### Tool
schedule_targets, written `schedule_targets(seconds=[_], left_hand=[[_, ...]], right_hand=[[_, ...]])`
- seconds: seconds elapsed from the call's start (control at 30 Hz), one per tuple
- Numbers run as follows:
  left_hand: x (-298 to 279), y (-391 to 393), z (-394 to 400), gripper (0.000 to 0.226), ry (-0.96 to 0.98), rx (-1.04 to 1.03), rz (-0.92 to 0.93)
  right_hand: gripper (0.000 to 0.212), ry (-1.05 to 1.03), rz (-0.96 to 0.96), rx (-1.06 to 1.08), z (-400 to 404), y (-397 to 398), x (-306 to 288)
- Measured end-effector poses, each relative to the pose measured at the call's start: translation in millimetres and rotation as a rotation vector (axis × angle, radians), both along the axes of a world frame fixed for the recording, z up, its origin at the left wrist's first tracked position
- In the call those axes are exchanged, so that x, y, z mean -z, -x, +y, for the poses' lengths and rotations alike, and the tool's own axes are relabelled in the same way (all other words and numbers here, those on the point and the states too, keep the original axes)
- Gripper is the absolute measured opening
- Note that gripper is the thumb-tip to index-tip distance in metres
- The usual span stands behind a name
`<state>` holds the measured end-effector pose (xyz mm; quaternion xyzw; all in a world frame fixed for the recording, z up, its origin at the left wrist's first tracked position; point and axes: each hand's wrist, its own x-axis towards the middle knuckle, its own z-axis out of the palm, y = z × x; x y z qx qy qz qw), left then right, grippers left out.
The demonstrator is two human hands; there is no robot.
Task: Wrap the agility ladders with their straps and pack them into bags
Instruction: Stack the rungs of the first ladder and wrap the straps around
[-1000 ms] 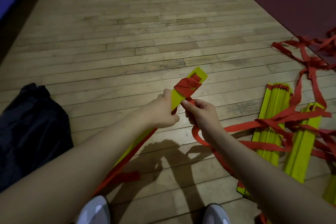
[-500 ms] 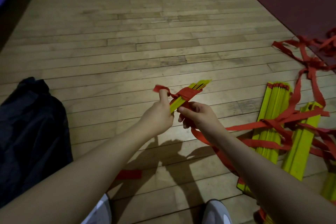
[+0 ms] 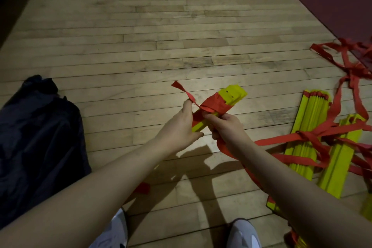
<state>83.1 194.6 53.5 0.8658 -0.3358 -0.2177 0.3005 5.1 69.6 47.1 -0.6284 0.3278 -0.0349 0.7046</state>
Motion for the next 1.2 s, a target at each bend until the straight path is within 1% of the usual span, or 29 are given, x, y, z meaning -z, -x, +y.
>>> schedule_targets(seconds=[0.07,0.17,0.23,0.33,0.43,0.5,0.57,0.67,0.7,0.77,0.83,0.97,1.1,1.2], left_hand=[[1.9,0.0,1.8,0.070,-0.029,-0.020,0.018],[8.6,-3.5,10.4,0.069,-0.255,-0.005,0.017],[15.2,-3.7,20.1,0.065,-0.352,0.034,0.025],[21.3,-6.2,32.9,0.055,-0.353,0.017,0.046],[24.0,-4.6,37.7,0.052,-0.382,0.021,-0.016],[26.7,-0.7,38.1,0.058,-0.338,0.004,-0.027],[29.0,2.0,38.8,0.075,-0.306,-0.018,-0.030],[33.2,0.8,41.1,0.102,-0.301,-0.052,-0.063],[34.9,0.0,41.2,0.106,-0.310,-0.053,-0.088],[38.5,-1.3,41.1,0.107,-0.336,-0.030,-0.152],[43.3,-4.4,41.1,0.102,-0.349,-0.002,-0.193],[53.0,-12.0,39.8,0.085,-0.353,0.045,-0.199],[63.6,-16.7,29.6,0.070,-0.416,0.135,-0.260],[75.0,-18.8,24.5,0.055,-0.438,0.160,-0.279]], right_hand=[[0.020,-0.016,0.009,0.078,4.6,-2.1,3.1],[0.025,-0.031,0.033,0.164,9.4,-2.9,6.1],[0.027,-0.014,0.049,0.215,11.6,-3.7,8.6],[0.027,0.013,0.074,0.244,10.9,-2.4,13.6],[0.024,-0.002,0.080,0.232,8.5,1.5,16.7],[0.024,-0.028,0.071,0.219,7.5,2.5,17.2],[0.024,-0.014,0.076,0.195,6.9,0.8,17.5],[0.025,0.130,0.153,0.106,5.1,-4.8,19.7],[0.025,0.159,0.178,0.075,4.0,-6.7,21.2],[0.024,0.154,0.212,0.033,2.4,-8.3,24.2],[0.024,0.156,0.229,0.019,1.9,-8.2,27.8],[0.023,0.290,0.240,0.031,3.1,-8.5,39.2],[0.021,0.308,0.241,0.020,-3.0,-14.6,49.8],[0.013,0.306,0.266,-0.044,-9.3,-18.5,55.0]])
